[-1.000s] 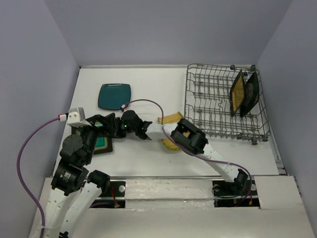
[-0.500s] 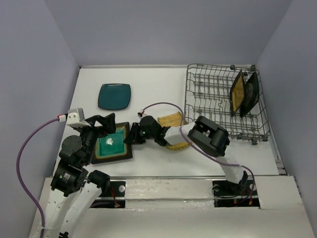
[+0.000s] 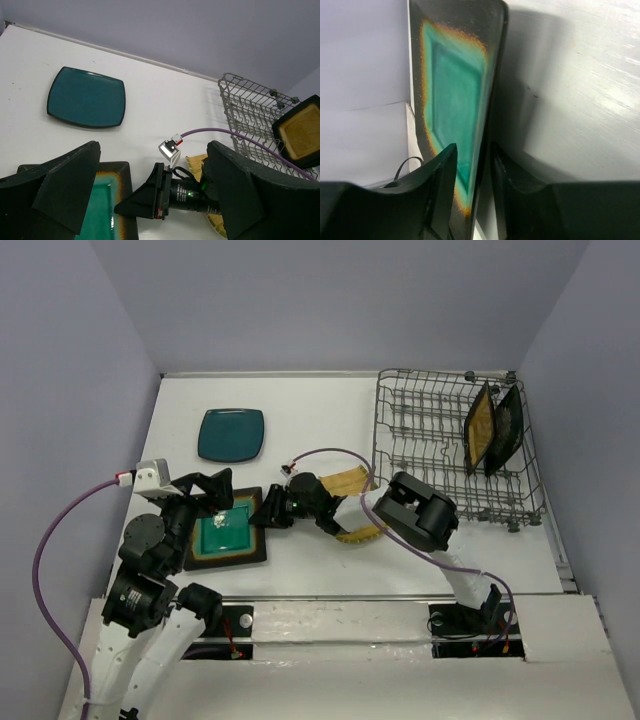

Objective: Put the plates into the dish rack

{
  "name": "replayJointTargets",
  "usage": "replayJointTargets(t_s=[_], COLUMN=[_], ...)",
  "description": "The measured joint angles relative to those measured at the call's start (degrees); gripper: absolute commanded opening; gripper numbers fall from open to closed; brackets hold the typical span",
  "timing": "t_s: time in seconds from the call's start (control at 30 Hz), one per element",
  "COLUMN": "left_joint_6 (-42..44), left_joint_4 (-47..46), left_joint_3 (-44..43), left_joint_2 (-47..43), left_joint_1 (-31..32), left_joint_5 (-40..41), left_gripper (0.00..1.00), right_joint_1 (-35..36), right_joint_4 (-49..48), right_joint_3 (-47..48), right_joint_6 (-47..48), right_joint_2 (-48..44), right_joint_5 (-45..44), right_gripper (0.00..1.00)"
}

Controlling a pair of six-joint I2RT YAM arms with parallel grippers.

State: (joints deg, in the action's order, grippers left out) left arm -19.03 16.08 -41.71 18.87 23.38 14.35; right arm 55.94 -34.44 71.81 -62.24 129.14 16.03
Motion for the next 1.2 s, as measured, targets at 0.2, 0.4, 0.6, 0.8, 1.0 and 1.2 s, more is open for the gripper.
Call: replayJointTargets(t_s=[0.2, 0.4, 0.6, 0.8, 1.0, 1.2], left_joint_6=[0.0, 0.0, 0.0, 0.0, 0.0, 0.1], left_joint_4=[0.0, 0.0, 0.0, -0.1, -0.2, -0.4], left_joint_3=[0.0, 0.0, 0.0, 0.0, 0.0, 0.0], left_joint_2=[-0.3, -0.8, -1.0, -1.7, -2.7, -4.1], left_joint_1=[0.0, 0.0, 0.0, 0.0, 0.3, 2.0], left_joint_5=[0.0, 0.0, -0.4, -0.6, -0.8, -1.4], left_gripper=[0.99, 0.99, 0.99, 0.99, 0.99, 0.99], right_joint_1=[0.0, -0.1, -0.1, -0.2, -8.3, -22.0], right_joint_4=[-0.2, -0.8, 1.1, 13.0, 24.1, 41.2], right_joint_3=[0.1, 0.5, -1.4, -4.0, -6.3, -1.0], right_joint_6=[-1.1, -2.9, -0.3, 11.4, 20.9, 32.4], right_joint_2=[0.9, 1.4, -1.6, -14.3, -30.7, -42.7], right_joint_5=[0.5, 1.7, 0.3, -5.9, -9.1, -16.6], right_gripper=[0.07, 0.07, 0.07, 0.07, 0.07, 0.07])
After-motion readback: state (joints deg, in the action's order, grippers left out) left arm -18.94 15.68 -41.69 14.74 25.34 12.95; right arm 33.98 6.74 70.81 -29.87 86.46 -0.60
